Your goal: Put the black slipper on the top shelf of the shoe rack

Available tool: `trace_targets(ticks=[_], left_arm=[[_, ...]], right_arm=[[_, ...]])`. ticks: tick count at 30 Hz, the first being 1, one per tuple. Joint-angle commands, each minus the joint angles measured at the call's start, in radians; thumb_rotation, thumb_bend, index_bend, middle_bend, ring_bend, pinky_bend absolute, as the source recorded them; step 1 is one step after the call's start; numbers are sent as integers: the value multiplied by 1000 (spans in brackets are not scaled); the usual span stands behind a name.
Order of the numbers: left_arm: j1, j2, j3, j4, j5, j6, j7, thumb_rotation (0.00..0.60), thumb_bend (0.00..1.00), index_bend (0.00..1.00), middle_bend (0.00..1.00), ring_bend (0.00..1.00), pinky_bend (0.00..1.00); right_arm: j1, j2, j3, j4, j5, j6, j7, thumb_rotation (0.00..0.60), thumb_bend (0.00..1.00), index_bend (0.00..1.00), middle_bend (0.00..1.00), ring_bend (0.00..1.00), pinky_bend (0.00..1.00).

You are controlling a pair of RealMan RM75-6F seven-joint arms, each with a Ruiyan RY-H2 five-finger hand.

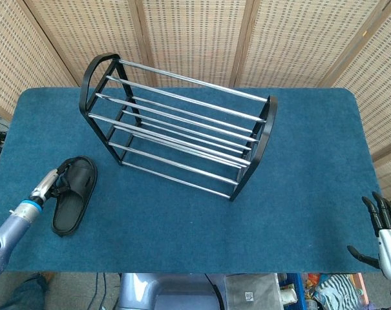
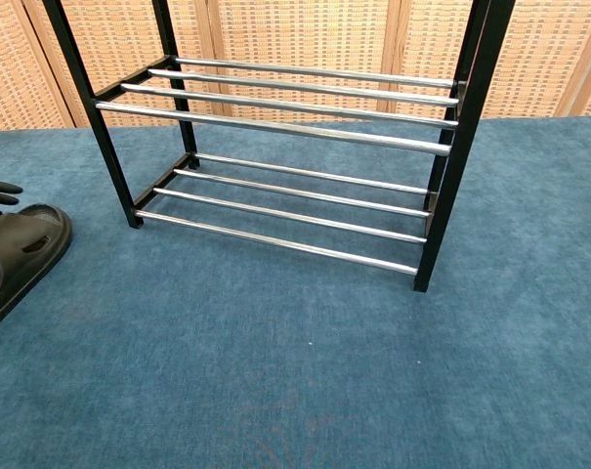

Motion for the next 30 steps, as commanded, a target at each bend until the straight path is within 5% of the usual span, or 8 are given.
trace_targets(ticks=[1,8,19,21,24,27,30], left_arm=[[-16,29,23,-72,57,11,4,600,1000,0,0,0,0],[-40,110,98,-229,222,71,33,600,1000,0,0,0,0],[-69,167,200,-320,437,265,-26,600,977,0,0,0,0],[-53,182,206,-320,448,324,2,600,747,0,0,0,0],[9,202,181,-332,386,394,204,600,302,0,0,0,0],[65,221,163,-353,314,435,377,600,144,0,0,0,0],[148,234,147,-430,185,487,604,600,118,0,0,0,0]], right_arm=[[-1,2,0,0,0,1,3,600,0,0,0,0,0],[-3,7,1,0,1,6,16,600,0,0,0,0,0],[-3,10,0,-1,1,4,21,600,0,0,0,0,0],[-2,9,1,-1,2,3,20,600,0,0,0,0,0],[-1,9,0,-1,3,-1,24,600,0,0,0,0,0],[0,9,-1,-3,1,-2,29,600,0,0,0,0,0],[-1,9,-3,-5,-2,-2,27,600,0,0,0,0,0]])
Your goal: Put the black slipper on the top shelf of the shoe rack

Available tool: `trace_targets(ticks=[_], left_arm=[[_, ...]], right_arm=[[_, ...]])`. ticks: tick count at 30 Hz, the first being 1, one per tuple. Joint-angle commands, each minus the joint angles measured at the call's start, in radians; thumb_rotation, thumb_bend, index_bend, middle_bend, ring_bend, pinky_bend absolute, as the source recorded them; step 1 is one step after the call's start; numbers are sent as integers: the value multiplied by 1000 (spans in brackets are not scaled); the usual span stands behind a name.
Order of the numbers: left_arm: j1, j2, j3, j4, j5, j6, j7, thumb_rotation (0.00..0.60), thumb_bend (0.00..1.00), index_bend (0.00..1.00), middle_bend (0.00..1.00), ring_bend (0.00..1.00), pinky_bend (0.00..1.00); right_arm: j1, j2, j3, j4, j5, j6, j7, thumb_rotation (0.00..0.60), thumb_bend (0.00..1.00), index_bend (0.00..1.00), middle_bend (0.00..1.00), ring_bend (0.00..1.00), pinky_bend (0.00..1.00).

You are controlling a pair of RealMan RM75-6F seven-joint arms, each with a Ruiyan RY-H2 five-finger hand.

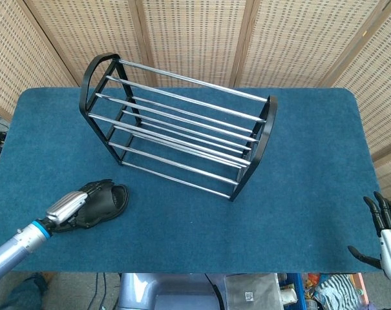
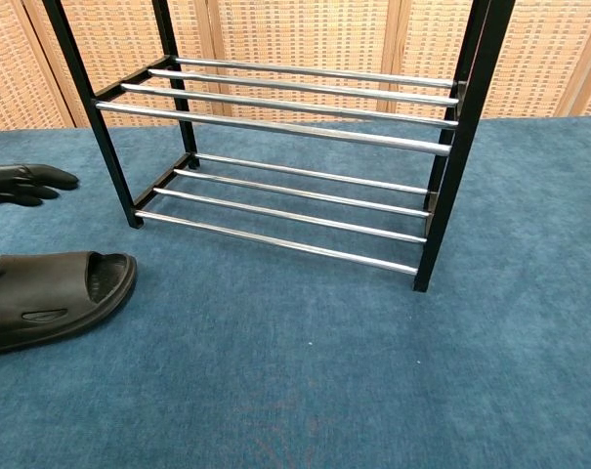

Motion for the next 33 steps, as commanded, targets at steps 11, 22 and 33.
trace_targets(ticks=[11,22,33], left_arm=[[265,-74,-47,-124,-396,212,563,600,60,0,0,0,0],[240,-181,-73,-36,-505,98,582,600,59,0,0,0,0],[220,-251,-77,51,-562,2,587,600,60,0,0,0,0]], right_arm=[[-3,0,-6,-5,-11,5,1,600,0,0,0,0,0],[-5,8,-6,-3,-12,8,21,600,0,0,0,0,0],[0,8,-4,-2,-4,-3,20,600,0,0,0,0,0]])
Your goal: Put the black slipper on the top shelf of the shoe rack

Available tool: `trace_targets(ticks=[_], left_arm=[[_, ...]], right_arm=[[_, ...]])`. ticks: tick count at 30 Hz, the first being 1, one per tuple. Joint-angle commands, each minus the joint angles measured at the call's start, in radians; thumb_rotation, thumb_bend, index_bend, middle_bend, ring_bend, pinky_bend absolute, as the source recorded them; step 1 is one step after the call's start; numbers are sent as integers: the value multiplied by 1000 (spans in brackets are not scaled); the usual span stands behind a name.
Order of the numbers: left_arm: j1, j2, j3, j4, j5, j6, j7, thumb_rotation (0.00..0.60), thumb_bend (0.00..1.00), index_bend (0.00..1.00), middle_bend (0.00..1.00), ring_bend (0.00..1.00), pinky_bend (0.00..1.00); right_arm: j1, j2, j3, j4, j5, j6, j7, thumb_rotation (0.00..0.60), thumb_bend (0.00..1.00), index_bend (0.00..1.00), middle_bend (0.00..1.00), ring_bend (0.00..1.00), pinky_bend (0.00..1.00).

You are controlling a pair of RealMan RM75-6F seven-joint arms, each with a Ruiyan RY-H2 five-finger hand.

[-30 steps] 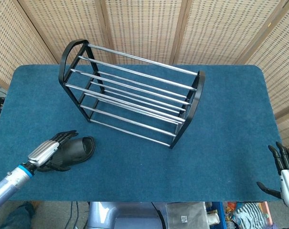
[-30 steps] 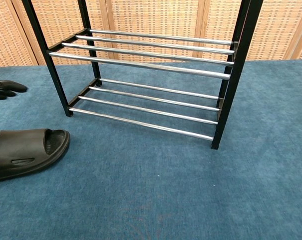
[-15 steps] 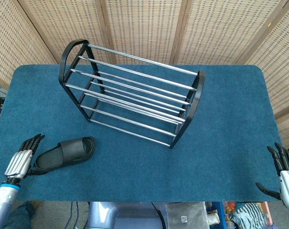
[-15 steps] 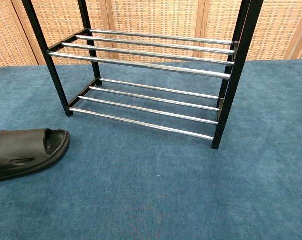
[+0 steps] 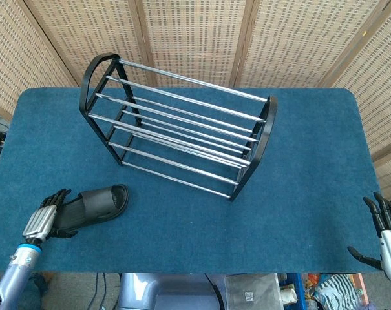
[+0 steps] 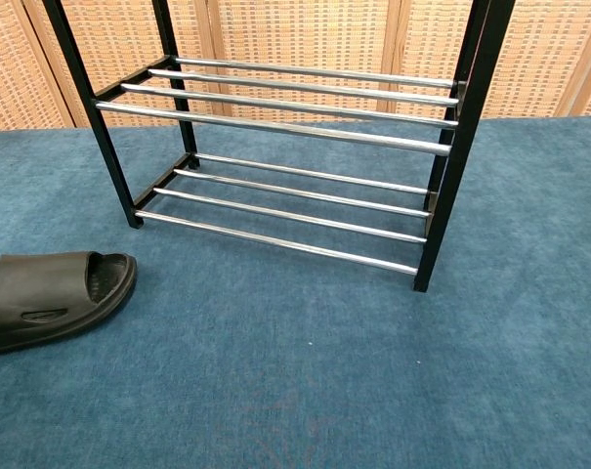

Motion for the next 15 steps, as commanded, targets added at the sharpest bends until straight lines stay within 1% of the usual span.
trace_targets(ticks=[1,7,10,12,15], left_arm=[[-6,-19,0,20,-3,-17,-1,600,61,0,0,0,0],[-3,-62,-14,58,-14,-7,8,600,65,0,0,0,13],[0,-78,-22,69,-23,0,10,600,67,0,3,1,104],[4,-88,-27,76,-20,11,8,600,69,0,55,37,204],[10,-100,-31,84,-12,29,7,600,71,34,139,110,281]], right_arm=[[0,-1,-1,-1,-1,0,-2,600,0,0,0,0,0],[0,-2,-1,0,1,-1,-6,600,0,0,0,0,0],[1,-3,-2,-1,-1,-4,-6,600,0,0,0,0,0],[2,-2,-2,-1,-1,-5,-5,600,0,0,0,0,0],[2,-1,-3,-1,-1,-5,-2,600,0,0,0,0,0]])
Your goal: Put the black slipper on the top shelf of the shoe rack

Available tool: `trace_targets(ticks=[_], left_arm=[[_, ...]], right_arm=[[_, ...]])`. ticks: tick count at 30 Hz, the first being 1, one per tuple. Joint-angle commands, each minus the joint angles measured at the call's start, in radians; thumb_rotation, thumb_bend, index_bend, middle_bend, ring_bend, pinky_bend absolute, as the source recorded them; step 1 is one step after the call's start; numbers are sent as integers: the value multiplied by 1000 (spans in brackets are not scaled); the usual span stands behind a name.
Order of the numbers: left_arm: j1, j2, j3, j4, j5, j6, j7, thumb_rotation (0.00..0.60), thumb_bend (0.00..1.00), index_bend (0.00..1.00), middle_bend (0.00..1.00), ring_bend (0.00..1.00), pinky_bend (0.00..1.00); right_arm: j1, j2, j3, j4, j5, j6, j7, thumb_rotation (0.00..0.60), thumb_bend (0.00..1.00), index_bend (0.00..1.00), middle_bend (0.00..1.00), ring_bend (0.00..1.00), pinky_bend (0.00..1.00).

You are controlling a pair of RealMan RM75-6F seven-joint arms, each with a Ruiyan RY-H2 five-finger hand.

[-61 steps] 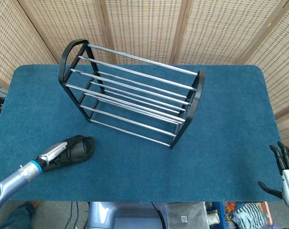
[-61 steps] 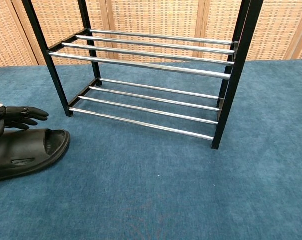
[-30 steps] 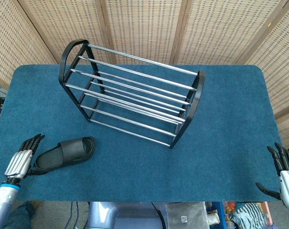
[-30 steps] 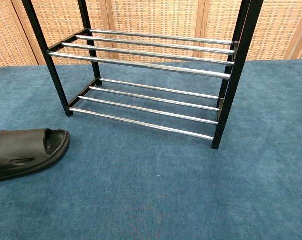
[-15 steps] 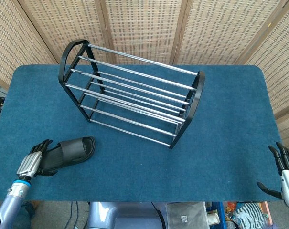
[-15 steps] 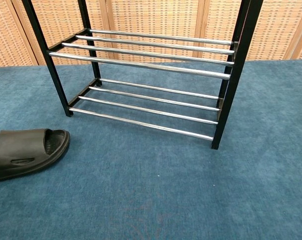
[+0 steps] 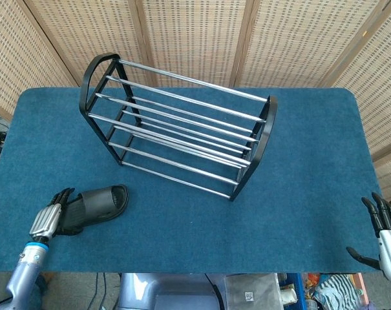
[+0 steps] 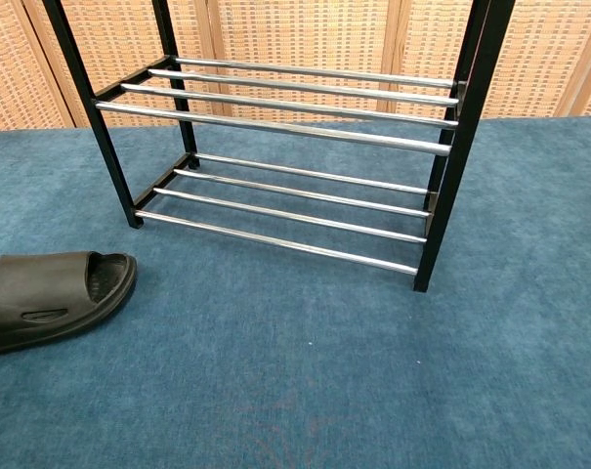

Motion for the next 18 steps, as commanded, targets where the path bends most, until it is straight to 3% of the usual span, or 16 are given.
trace_targets(ticks=[1,5,8,18], left_arm=[[6,-12,-2,7,10,13,1,600,77,57,158,127,297],[6,-17,1,10,14,16,24,600,201,208,279,234,401],[10,-26,-3,10,16,33,35,600,237,296,339,290,445],[41,-25,-8,7,102,125,-50,600,267,352,379,316,459]], right_arm=[[-1,1,-1,-1,-1,1,3,600,0,0,0,0,0],[-1,3,-3,-1,-4,0,7,600,0,0,0,0,0],[-1,4,-3,-1,-5,1,10,600,0,0,0,0,0],[-1,3,-4,0,-6,0,8,600,0,0,0,0,0]])
